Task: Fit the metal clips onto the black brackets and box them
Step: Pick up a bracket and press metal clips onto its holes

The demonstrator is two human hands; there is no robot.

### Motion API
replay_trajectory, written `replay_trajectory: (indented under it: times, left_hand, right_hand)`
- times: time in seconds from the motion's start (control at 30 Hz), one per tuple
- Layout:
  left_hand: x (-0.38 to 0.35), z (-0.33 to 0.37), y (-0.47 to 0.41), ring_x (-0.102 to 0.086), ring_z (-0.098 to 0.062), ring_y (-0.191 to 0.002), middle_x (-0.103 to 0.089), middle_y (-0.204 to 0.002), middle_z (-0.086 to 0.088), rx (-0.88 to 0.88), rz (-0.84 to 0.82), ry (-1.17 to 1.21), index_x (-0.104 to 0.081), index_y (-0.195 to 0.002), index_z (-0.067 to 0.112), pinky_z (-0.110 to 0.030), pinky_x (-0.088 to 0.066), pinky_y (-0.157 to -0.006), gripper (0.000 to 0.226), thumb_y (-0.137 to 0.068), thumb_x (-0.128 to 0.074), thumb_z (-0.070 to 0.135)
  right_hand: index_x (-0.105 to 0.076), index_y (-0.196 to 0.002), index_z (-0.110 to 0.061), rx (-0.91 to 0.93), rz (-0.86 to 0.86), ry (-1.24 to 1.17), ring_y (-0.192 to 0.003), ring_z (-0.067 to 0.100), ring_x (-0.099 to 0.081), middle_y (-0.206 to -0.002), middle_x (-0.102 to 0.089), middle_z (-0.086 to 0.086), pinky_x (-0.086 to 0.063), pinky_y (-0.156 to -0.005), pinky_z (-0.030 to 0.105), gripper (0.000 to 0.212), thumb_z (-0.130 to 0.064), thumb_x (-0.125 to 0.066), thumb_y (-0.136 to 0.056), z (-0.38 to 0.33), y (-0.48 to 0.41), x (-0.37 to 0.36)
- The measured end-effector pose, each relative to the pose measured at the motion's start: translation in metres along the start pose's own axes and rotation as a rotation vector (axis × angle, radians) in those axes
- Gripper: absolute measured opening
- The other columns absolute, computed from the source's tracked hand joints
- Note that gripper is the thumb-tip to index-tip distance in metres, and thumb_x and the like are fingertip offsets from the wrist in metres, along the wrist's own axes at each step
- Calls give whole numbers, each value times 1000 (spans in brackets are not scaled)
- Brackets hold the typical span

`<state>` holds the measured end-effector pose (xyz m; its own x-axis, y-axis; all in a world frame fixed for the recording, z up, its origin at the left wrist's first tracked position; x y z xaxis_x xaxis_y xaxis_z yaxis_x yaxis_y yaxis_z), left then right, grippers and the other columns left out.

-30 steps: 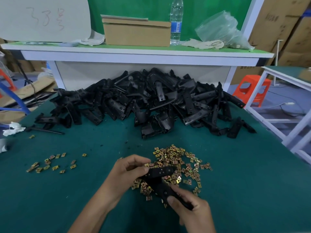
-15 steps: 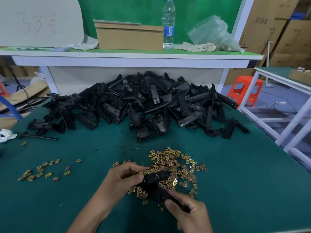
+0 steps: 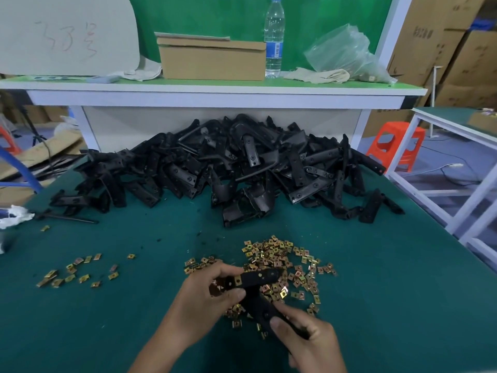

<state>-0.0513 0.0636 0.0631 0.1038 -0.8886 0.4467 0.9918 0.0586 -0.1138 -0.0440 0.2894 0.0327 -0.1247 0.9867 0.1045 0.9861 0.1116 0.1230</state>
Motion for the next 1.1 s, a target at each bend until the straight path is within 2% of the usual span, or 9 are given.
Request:
replay_trajectory:
  times: [0.1,0.2,0.33,0.47,0.57,0.7,0.8,0.97,1.1]
  left_hand:
    - [-2,-7,2,-57,8,-114,-66,-113,32,41,27,-57,-67,-106,52,-29,-48,-98,27,-85,-78,40]
    - [2,-10,-1,-49,10,-125,-58,-126,38,20,8,-58,-71,-104,50,-28,-44,-100,23,-84,-78,41]
    - [8,-11,-18,-57,14,-112,-66,-114,36,77,-9,48,-73,-105,44,-19,-45,-93,16,-97,-59,43]
    - [4,-27,-39,-61,15,-94,-70,-100,29,43,152,-249,-74,-106,33,-8,-47,-83,20,-103,-56,25]
    - [-6,-31,-65,-66,-2,-88,-75,-99,10,-99,121,-448,-77,-105,20,-24,-54,-81,20,-101,-58,20]
    - [-22,-27,-102,-54,-26,-124,-61,-132,-9,-46,-87,-630,-58,-140,24,-40,-47,-104,36,-107,-45,28]
    - [-30,-29,-113,-38,-29,-133,-46,-140,-10,0,-228,-763,-40,-153,31,-43,-39,-110,44,-109,-35,36]
    - [-30,-26,-113,-42,-26,-126,-51,-128,-5,9,-173,-732,-59,-128,23,-42,-44,-102,28,-107,-43,32]
    - [-27,-30,-110,-48,-24,-115,-53,-117,-3,66,-155,-696,-58,-111,22,-41,-44,-100,17,-105,-47,33]
  right_hand:
    - [-79,-91,-50,1,27,61,-44,19,-59,-68,-73,1,-47,-47,22,27,-26,-85,-81,1,1,-2]
    - [-76,-90,-56,13,43,94,-45,12,-60,-70,-73,-3,-49,-46,19,31,-29,-86,-79,1,3,-5]
    - [-79,-88,-50,-1,41,64,-45,14,-58,-65,-71,-1,-48,-46,20,28,-26,-87,-78,1,2,-3]
    - [-77,-86,-50,-13,14,64,-46,15,-59,-60,-66,0,-46,-46,19,27,-26,-87,-78,2,2,-4]
    - [-77,-85,-47,-28,25,85,-47,17,-62,-58,-63,3,-47,-50,20,24,-27,-88,-77,5,0,-4]
    - [-77,-87,-48,7,45,146,-52,3,-57,-58,-63,-1,-42,-55,14,23,-36,-90,-72,9,-2,-3]
    - [-79,-85,-47,22,55,169,-51,2,-54,-56,-60,-2,-41,-54,13,22,-37,-90,-69,10,-1,-4]
    - [-77,-78,-50,23,83,186,-53,5,-61,-60,-69,-4,-47,-57,13,22,-35,-90,-68,8,1,-7]
    - [-77,-75,-50,18,82,186,-60,9,-66,-65,-71,-3,-50,-62,15,21,-34,-90,-68,6,1,-7]
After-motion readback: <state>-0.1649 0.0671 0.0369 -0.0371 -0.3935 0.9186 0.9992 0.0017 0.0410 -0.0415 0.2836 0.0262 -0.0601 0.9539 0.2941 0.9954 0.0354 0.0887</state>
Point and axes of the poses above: each hand's wrist, its own y-axis away from the middle knuckle, its own x-axis out of the back of the hand, z = x × y, the point moved 1 cm from there along -y, towards the middle knuckle
